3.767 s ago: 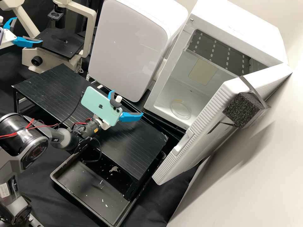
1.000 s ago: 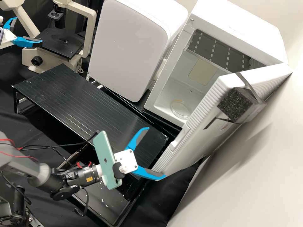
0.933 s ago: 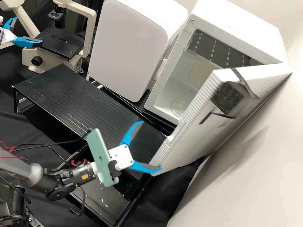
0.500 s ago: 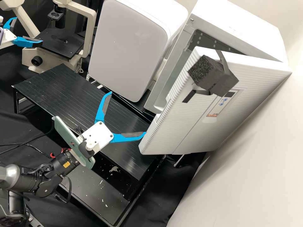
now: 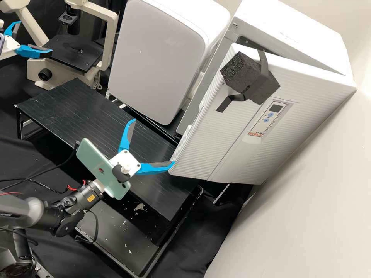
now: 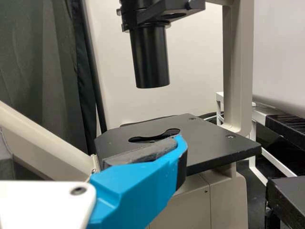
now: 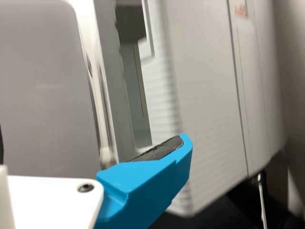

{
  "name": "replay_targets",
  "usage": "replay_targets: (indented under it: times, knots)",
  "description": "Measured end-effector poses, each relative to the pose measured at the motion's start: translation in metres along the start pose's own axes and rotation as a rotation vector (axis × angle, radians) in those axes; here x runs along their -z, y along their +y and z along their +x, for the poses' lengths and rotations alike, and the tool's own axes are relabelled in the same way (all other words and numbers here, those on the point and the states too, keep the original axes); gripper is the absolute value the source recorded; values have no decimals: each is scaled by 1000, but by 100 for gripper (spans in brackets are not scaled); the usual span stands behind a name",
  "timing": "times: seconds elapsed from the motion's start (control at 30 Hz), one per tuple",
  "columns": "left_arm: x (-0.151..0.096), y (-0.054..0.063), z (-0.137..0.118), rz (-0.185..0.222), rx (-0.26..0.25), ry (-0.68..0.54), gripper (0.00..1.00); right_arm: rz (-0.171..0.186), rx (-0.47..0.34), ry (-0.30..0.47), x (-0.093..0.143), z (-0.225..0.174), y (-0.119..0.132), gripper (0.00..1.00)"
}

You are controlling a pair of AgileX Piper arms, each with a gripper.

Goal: Close the incubator door

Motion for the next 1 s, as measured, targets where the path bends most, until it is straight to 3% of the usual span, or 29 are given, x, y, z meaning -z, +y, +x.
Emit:
replay_targets:
  times: [0.13, 0.3, 0.4, 1.0]
  knots:
    - [0, 0, 0, 0, 0, 0, 100, -28, 40, -42, -8, 10, -14, 100]
    - [0, 0, 0, 0, 0, 0, 100, -121, 74, -50, -12, 20, -23, 100]
    - [0, 0, 0, 0, 0, 0, 100, -151, 80, -42, -11, 23, -24, 100]
    - [0, 0, 0, 0, 0, 0, 100, -163, 37, 6, -2, 38, -17, 100]
